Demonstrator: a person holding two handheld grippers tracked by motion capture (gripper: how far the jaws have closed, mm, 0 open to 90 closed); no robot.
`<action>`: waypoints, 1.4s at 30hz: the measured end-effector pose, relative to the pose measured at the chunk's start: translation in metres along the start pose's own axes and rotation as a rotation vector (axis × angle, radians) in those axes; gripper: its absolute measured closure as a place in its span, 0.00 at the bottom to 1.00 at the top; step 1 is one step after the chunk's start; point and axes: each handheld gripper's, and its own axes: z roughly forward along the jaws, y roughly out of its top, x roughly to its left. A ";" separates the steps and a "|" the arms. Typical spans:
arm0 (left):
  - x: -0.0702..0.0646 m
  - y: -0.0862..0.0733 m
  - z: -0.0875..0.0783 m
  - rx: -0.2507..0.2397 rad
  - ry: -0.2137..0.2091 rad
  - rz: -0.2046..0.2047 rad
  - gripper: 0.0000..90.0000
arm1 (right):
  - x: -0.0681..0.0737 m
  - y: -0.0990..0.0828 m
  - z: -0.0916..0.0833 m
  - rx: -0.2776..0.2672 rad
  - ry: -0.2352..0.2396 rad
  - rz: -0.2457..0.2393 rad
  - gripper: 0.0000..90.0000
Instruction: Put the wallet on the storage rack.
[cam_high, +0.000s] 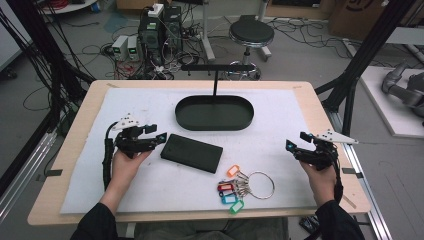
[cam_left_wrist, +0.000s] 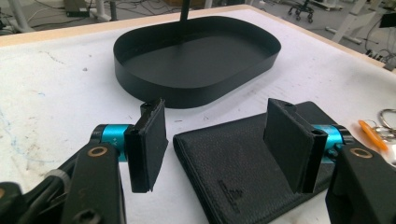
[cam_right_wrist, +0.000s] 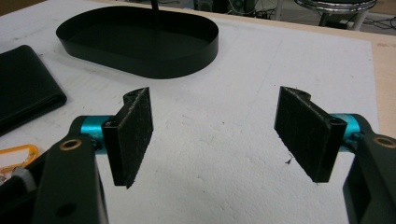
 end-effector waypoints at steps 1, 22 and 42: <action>0.001 -0.001 0.003 0.008 0.001 -0.006 0.44 | 0.000 0.000 0.000 0.001 -0.001 0.000 0.32; 0.020 -0.006 0.048 0.218 0.046 -0.133 0.48 | 0.007 0.003 0.009 0.014 -0.008 -0.047 0.32; 0.014 -0.013 0.041 0.196 0.027 -0.062 0.98 | 0.013 0.004 0.015 0.022 0.002 -0.081 0.32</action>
